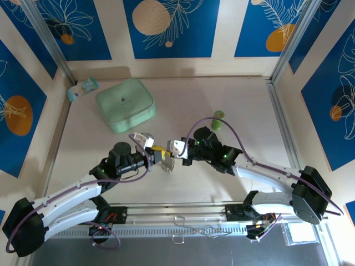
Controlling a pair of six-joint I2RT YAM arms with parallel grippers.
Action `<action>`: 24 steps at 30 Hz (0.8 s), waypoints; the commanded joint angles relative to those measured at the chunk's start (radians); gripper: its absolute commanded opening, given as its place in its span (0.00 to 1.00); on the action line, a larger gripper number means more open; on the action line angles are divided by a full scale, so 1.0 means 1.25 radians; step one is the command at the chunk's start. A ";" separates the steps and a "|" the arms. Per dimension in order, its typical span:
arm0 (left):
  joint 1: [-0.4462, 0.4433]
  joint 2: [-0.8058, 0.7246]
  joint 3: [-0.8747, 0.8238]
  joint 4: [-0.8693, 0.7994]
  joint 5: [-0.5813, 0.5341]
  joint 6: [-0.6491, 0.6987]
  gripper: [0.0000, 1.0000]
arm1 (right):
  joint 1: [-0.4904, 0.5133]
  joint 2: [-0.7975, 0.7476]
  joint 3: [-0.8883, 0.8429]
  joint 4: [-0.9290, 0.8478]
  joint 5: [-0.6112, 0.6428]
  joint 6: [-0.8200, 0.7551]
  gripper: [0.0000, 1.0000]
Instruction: Put the keys on the keyring
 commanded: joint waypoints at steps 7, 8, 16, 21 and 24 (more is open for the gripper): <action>-0.001 -0.013 0.017 0.099 0.015 0.018 0.00 | -0.003 -0.041 -0.002 -0.018 -0.047 -0.026 0.00; -0.001 -0.013 0.012 0.116 0.018 0.020 0.00 | -0.003 -0.045 -0.006 -0.015 -0.049 -0.027 0.00; -0.001 0.005 -0.030 0.261 0.044 0.035 0.00 | 0.008 -0.065 -0.028 -0.018 -0.087 -0.020 0.06; -0.001 0.017 -0.073 0.375 0.086 0.087 0.00 | -0.013 -0.092 -0.018 -0.069 -0.151 0.027 0.31; -0.001 0.030 -0.110 0.481 0.108 0.132 0.00 | -0.085 -0.128 -0.008 -0.117 -0.301 0.107 0.36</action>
